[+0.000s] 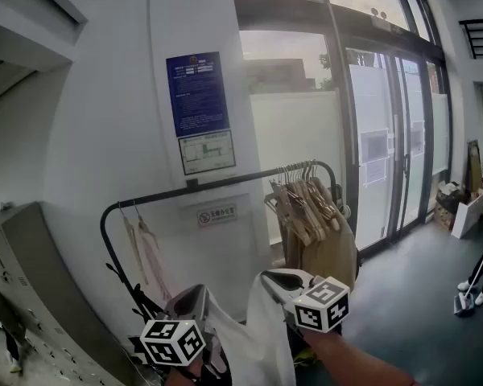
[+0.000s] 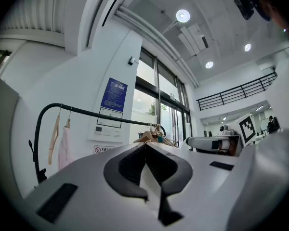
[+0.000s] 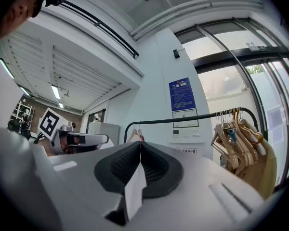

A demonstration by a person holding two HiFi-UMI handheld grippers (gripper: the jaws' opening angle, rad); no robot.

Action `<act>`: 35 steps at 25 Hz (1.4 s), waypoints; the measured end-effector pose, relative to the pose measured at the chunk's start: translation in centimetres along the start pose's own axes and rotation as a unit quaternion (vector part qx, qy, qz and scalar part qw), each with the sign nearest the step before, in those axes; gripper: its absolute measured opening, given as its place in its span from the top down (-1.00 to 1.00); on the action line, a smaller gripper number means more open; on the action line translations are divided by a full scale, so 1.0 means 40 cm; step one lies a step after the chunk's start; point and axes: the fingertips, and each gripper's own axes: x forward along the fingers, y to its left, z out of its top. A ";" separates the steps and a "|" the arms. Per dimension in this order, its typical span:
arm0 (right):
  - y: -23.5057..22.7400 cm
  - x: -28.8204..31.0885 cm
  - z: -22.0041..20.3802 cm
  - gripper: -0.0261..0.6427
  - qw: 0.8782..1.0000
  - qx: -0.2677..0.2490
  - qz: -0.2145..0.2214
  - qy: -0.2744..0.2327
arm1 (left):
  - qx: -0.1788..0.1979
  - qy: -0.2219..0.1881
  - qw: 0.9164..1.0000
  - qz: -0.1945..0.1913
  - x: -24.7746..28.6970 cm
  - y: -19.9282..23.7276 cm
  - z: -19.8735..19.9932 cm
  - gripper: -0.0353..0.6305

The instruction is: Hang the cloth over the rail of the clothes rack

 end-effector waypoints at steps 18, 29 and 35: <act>-0.038 0.004 -0.012 0.90 1.000 0.004 0.001 -0.003 | 0.001 -0.009 1.000 0.007 0.025 0.000 0.014 0.87; -0.126 0.016 0.090 0.90 0.999 -0.006 0.038 -0.013 | 0.008 -0.027 0.999 0.034 0.114 -0.034 0.118 0.87; -0.225 0.026 0.252 0.90 0.997 -0.041 0.049 -0.038 | 0.055 -0.051 0.995 0.062 0.173 -0.034 0.292 0.87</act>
